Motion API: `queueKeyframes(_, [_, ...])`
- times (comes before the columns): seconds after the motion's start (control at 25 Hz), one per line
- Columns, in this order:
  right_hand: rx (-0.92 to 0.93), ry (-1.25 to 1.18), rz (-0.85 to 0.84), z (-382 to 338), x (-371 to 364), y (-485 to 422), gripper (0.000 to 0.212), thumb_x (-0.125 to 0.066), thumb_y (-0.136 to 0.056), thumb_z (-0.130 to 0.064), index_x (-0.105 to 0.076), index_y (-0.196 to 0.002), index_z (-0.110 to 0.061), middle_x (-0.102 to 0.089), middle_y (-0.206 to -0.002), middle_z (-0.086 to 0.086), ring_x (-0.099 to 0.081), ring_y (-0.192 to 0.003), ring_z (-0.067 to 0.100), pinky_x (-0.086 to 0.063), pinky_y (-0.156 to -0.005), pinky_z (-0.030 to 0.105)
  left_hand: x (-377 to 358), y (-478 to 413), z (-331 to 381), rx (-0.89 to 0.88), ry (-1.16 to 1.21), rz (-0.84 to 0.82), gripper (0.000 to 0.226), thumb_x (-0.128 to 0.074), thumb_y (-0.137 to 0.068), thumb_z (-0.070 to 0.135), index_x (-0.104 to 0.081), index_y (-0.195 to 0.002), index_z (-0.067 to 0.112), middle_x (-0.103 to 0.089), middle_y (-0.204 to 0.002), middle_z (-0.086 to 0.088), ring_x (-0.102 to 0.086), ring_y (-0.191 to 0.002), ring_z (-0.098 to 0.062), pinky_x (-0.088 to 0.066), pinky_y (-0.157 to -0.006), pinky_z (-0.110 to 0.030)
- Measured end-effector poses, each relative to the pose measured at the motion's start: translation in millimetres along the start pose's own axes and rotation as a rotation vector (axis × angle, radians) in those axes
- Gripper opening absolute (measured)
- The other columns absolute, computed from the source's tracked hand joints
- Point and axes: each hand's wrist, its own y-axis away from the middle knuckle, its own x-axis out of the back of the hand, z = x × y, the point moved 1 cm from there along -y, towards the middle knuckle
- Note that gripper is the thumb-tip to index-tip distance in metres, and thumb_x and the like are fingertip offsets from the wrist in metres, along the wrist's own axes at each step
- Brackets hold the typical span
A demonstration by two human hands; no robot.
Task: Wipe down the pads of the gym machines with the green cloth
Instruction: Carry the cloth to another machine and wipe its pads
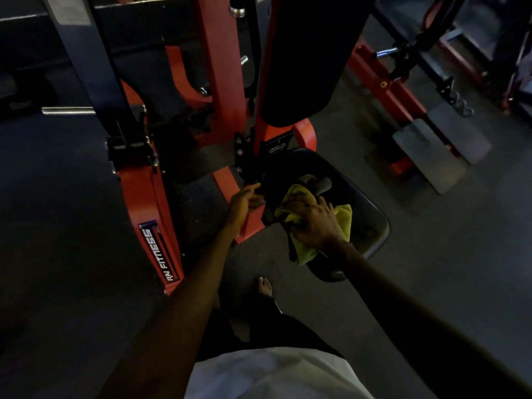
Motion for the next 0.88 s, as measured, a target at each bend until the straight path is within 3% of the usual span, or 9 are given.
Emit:
queueKeyframes(0.08, [0.012,0.038,-0.02,-11,0,-8,0.05,-0.051,-0.087,-0.054,-0.054,-0.136,-0.053,-0.045,-0.151,-0.014,-0.047,-0.114,0.033,-0.036,-0.084,0.041,8,-13,1,0.013,-0.033,0.008,0.038,-0.043,-0.104,0.024,-0.061,-0.134,0.009,-0.067,-0.104,-0.003,-0.065,-0.098,-0.02,-0.052,-0.072,-0.014])
queueKeyframes(0.12, [0.019,0.057,-0.026,-16,-1,-11,0.049,-0.055,-0.088,-0.05,-0.054,-0.137,-0.052,-0.045,-0.151,-0.014,-0.046,-0.113,0.033,-0.037,-0.085,0.042,12,-22,-3,0.029,-0.056,0.012,0.041,-0.051,-0.097,0.04,-0.068,-0.126,0.016,-0.069,-0.11,-0.001,-0.066,-0.107,-0.022,-0.053,-0.078,-0.017])
queueKeyframes(0.2, [0.013,0.065,-0.027,-21,-1,-6,0.049,-0.057,-0.089,-0.046,-0.052,-0.137,-0.054,-0.043,-0.152,-0.015,-0.046,-0.113,0.032,-0.04,-0.085,0.043,16,-40,-15,0.04,-0.16,0.06,0.048,-0.058,-0.075,0.068,-0.079,-0.101,0.033,-0.073,-0.114,0.002,-0.066,-0.111,-0.019,-0.054,-0.095,-0.036])
queueKeyframes(0.24, [0.011,0.046,-0.028,-19,0,0,0.049,-0.056,-0.089,-0.045,-0.052,-0.137,-0.053,-0.042,-0.152,-0.015,-0.046,-0.113,0.032,-0.04,-0.085,0.043,13,-43,-16,0.032,-0.207,0.091,0.047,-0.059,-0.071,0.072,-0.079,-0.091,0.034,-0.075,-0.107,0.0,-0.069,-0.106,-0.02,-0.054,-0.096,-0.042])
queueKeyframes(0.36, [0.047,-0.005,-0.052,-6,2,34,0.052,-0.055,-0.088,-0.045,-0.053,-0.14,-0.048,-0.042,-0.155,-0.012,-0.044,-0.118,0.033,-0.036,-0.088,0.043,2,-27,8,-0.071,-0.333,0.117,0.049,-0.063,-0.073,0.066,-0.069,-0.077,0.018,-0.074,-0.087,-0.008,-0.07,-0.089,-0.031,-0.057,-0.081,-0.046])
queueKeyframes(0.52, [0.036,0.053,-0.074,-18,5,26,0.048,-0.055,-0.092,-0.047,-0.055,-0.139,-0.045,-0.042,-0.155,-0.013,-0.043,-0.126,0.032,-0.036,-0.096,0.042,-7,-30,11,-0.124,-0.385,0.157,0.034,-0.081,-0.075,0.045,-0.058,-0.087,0.023,-0.067,-0.087,-0.003,-0.069,-0.092,-0.033,-0.057,-0.083,-0.05])
queueKeyframes(0.6, [0.047,0.105,-0.067,-28,5,16,0.047,-0.054,-0.092,-0.048,-0.056,-0.139,-0.045,-0.043,-0.154,-0.012,-0.043,-0.127,0.032,-0.036,-0.097,0.044,-9,-41,1,-0.143,-0.372,0.19,0.038,-0.084,-0.071,0.04,-0.056,-0.091,0.025,-0.065,-0.091,-0.002,-0.068,-0.096,-0.034,-0.055,-0.086,-0.053])
queueKeyframes(0.76, [0.072,0.026,-0.01,-1,-10,56,0.052,-0.065,-0.087,-0.047,-0.057,-0.138,-0.043,-0.046,-0.152,-0.01,-0.042,-0.126,0.034,-0.041,-0.098,0.048,-15,-47,-16,-0.15,-0.33,0.184,0.091,-0.074,-0.058,0.065,-0.055,-0.133,0.017,-0.063,-0.129,-0.009,-0.061,-0.121,-0.03,-0.051,-0.101,-0.05])
queueKeyframes(0.88, [0.058,-0.022,0.077,16,-20,89,0.053,-0.066,-0.085,-0.05,-0.056,-0.137,-0.045,-0.05,-0.148,-0.01,-0.043,-0.119,0.031,-0.044,-0.093,0.047,-30,-24,-7,-0.162,-0.425,0.148,0.111,-0.067,-0.061,0.069,-0.04,-0.151,0.01,-0.047,-0.15,-0.018,-0.048,-0.137,-0.032,-0.044,-0.11,-0.048])
